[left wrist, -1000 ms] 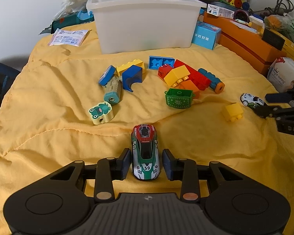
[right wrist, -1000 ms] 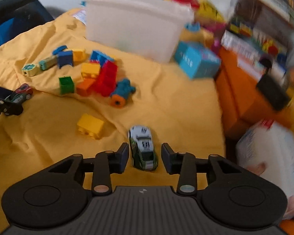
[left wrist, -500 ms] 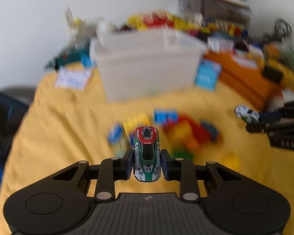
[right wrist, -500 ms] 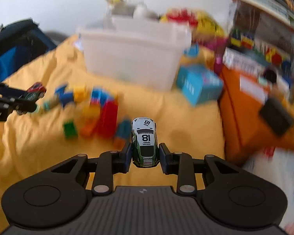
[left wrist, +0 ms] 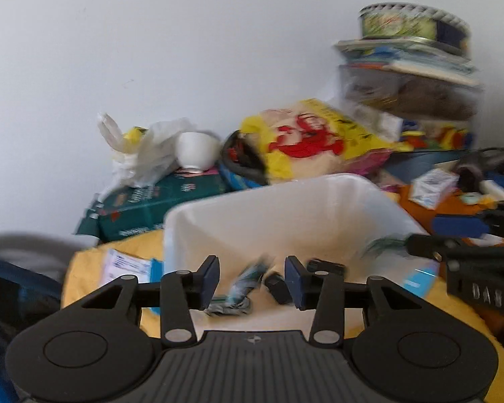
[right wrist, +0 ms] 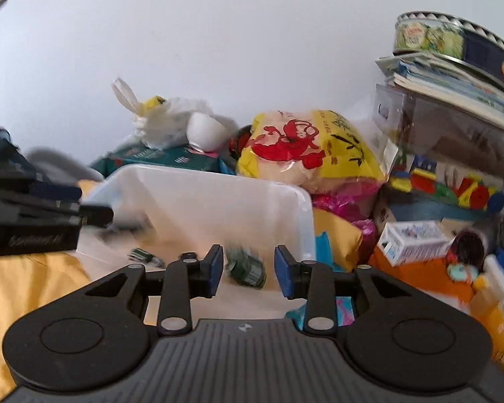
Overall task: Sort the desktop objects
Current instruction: 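Carry both race cars over the white bin and open both grippers, then move both grippers back to the toy pile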
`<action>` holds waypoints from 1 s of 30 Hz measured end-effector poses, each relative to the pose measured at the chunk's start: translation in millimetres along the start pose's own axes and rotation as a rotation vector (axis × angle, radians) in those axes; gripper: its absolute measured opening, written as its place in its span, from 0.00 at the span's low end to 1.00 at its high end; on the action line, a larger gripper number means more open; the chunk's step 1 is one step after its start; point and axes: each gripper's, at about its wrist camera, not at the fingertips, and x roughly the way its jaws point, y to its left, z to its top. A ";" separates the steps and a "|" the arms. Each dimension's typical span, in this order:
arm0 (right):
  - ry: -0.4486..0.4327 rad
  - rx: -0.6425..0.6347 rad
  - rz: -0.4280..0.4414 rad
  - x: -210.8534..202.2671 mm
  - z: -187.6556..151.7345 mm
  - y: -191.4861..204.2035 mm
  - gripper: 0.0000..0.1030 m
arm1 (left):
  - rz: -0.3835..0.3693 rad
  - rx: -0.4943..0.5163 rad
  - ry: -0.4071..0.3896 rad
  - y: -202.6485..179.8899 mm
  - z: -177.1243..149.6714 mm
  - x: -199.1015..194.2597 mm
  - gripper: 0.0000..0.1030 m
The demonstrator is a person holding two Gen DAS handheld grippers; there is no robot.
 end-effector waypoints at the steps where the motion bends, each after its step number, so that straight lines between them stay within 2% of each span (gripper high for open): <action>1: 0.006 -0.003 0.014 -6.9 -8.2 -1.7 0.37 | -0.032 -0.009 -0.004 2.3 -13.6 -10.5 0.47; 3: 0.043 0.000 0.028 -16.9 -28.7 -4.2 0.36 | -0.045 -0.026 0.022 7.6 -39.9 -25.4 0.47; 8: 0.172 0.029 0.084 -34.4 -84.9 -4.1 0.36 | -0.049 -0.100 0.153 12.9 -116.0 -57.5 0.47; 10: 0.202 0.023 0.094 -40.1 -98.9 0.4 0.36 | -0.042 -0.118 0.199 11.9 -142.6 -68.3 0.47; 13: 0.235 0.012 0.136 -48.7 -112.7 10.6 0.36 | -0.074 -0.134 0.238 9.2 -170.4 -81.6 0.47; 16: 0.234 -0.018 0.179 -60.8 -122.0 25.0 0.35 | -0.075 -0.136 0.282 7.1 -185.9 -82.9 0.47; 21: 0.266 -0.045 0.250 -61.4 -130.6 46.4 0.32 | -0.035 -0.117 0.256 11.0 -191.0 -89.2 0.47; 24: 0.264 -0.116 0.271 -65.2 -136.4 65.3 0.32 | -0.023 -0.130 0.262 13.6 -189.2 -87.0 0.47; 26: 0.240 -0.194 0.282 -68.5 -138.8 79.3 0.32 | -0.019 -0.128 0.263 12.9 -189.8 -88.5 0.47; 28: 0.181 -0.343 0.271 -72.7 -141.4 98.6 0.32 | -0.019 -0.122 0.267 11.0 -190.7 -90.9 0.47; 30: 0.161 -0.450 0.279 -71.8 -144.1 113.7 0.31 | -0.024 -0.119 0.271 9.3 -191.7 -92.1 0.47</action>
